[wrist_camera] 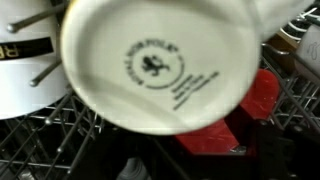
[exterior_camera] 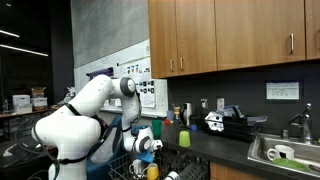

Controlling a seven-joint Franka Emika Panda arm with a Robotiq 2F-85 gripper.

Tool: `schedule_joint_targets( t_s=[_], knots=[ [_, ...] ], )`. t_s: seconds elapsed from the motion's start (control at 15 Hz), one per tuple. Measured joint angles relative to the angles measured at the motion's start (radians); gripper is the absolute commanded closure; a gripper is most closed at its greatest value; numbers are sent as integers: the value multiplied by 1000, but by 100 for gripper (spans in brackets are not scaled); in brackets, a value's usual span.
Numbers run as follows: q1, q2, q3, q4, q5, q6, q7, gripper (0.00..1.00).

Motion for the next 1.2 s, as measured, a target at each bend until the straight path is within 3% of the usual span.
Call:
schedule_joint_targets(
  t_s=[0.33,1.2],
  knots=[
    [-13,-2,-11,-6,0,2,-1,98],
    [-22,-4,-14,-10,0,3,-5,98]
  ],
)
